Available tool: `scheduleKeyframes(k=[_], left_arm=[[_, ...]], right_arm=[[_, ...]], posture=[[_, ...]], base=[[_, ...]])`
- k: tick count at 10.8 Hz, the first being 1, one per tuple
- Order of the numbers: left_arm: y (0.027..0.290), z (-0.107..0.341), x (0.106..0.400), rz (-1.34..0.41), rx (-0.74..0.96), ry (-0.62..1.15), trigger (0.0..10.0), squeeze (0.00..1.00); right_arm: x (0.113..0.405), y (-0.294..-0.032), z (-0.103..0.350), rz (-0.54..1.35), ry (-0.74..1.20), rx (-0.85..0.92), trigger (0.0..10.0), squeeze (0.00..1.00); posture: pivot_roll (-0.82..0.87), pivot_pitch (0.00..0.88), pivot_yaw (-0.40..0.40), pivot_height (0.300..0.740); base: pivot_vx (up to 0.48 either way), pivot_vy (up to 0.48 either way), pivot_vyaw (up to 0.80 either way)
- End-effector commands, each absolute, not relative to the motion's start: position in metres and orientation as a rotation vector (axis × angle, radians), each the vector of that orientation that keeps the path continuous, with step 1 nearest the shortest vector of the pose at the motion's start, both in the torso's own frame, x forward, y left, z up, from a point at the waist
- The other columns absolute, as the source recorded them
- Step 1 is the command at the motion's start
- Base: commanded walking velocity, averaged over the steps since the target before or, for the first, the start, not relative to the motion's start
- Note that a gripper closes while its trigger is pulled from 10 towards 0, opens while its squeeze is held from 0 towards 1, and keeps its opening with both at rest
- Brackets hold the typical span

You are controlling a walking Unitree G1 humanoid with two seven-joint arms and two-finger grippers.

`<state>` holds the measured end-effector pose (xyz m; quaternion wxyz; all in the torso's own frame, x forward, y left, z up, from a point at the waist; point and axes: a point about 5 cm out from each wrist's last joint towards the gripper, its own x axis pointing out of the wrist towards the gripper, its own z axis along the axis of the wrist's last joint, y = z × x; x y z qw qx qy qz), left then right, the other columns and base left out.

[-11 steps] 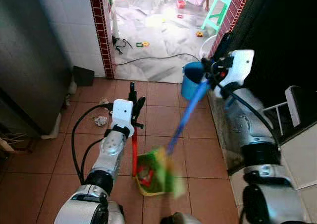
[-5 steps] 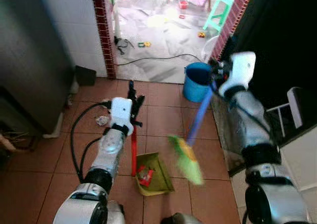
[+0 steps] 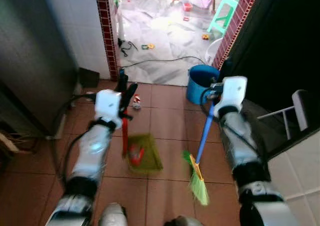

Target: Sweep floor

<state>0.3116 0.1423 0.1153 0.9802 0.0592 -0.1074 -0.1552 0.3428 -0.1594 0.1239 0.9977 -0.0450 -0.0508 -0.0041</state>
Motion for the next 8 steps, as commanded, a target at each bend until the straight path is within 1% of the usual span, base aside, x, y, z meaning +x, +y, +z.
scheduleKeyframes(k=[1,3,5,6,8], left_arm=[[0.139,0.124,0.304,-0.353,0.089,-0.247,10.0,0.00],[0.138,0.129,0.290,-0.372,0.053,-0.250,10.0,0.00],[0.147,0.134,0.277,-0.355,0.020,-0.239,10.0,0.00],[0.153,0.134,0.266,-0.348,0.012,-0.209,10.0,0.00],[0.157,0.131,0.258,-0.356,0.013,-0.180,10.0,0.00]], right_arm=[[0.341,-0.165,0.131,-0.041,-0.150,-0.099,10.0,0.00],[0.335,-0.178,0.130,-0.055,-0.155,-0.117,10.0,0.00],[0.327,-0.193,0.124,-0.109,-0.134,-0.141,10.0,0.00],[0.325,-0.202,0.123,-0.159,-0.121,-0.121,10.0,0.00],[0.324,-0.203,0.121,-0.177,-0.109,-0.089,10.0,0.00]], posture=[[0.00,0.000,-0.014,0.740],[-0.01,0.000,-0.009,0.740],[-0.01,0.000,-0.021,0.740],[-0.01,0.000,-0.024,0.740],[-0.01,0.000,-0.026,0.740]], base=[[0.000,0.000,0.00],[0.000,0.000,0.00],[0.000,0.000,0.00],[0.000,0.000,0.00],[0.000,0.000,0.00]])
